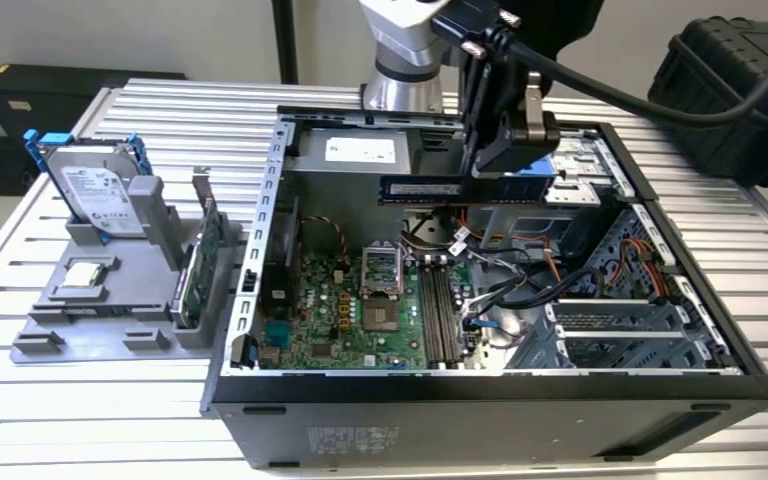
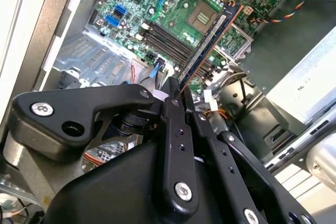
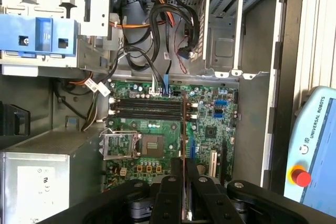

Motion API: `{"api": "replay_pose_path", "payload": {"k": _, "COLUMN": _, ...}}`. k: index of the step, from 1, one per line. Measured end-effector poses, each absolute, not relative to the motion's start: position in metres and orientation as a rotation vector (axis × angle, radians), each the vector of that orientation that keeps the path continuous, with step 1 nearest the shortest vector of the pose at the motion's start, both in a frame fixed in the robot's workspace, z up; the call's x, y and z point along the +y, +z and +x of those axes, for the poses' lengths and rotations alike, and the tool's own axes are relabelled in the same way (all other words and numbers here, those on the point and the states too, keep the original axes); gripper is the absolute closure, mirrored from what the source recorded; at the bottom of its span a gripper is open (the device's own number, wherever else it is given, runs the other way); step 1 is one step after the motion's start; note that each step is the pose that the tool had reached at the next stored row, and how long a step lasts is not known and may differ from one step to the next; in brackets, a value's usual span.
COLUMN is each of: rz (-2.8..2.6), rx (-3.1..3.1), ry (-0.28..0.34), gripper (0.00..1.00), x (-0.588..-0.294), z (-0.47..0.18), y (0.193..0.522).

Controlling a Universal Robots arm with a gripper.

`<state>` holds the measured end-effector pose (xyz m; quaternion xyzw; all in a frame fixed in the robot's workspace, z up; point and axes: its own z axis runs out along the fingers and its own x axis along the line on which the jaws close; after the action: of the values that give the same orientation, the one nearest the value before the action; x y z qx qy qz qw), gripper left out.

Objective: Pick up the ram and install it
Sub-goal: 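Pick up the ram and move it above insertion slot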

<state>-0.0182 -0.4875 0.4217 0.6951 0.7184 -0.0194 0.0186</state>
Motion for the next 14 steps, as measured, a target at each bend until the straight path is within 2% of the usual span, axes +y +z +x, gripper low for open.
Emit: {"api": "replay_pose_path", "payload": {"k": 14, "rz": 2.158, "rx": 2.231, "ry": -0.06, "gripper": 1.0, "x": -0.476, "z": -0.018, "y": 0.422}}
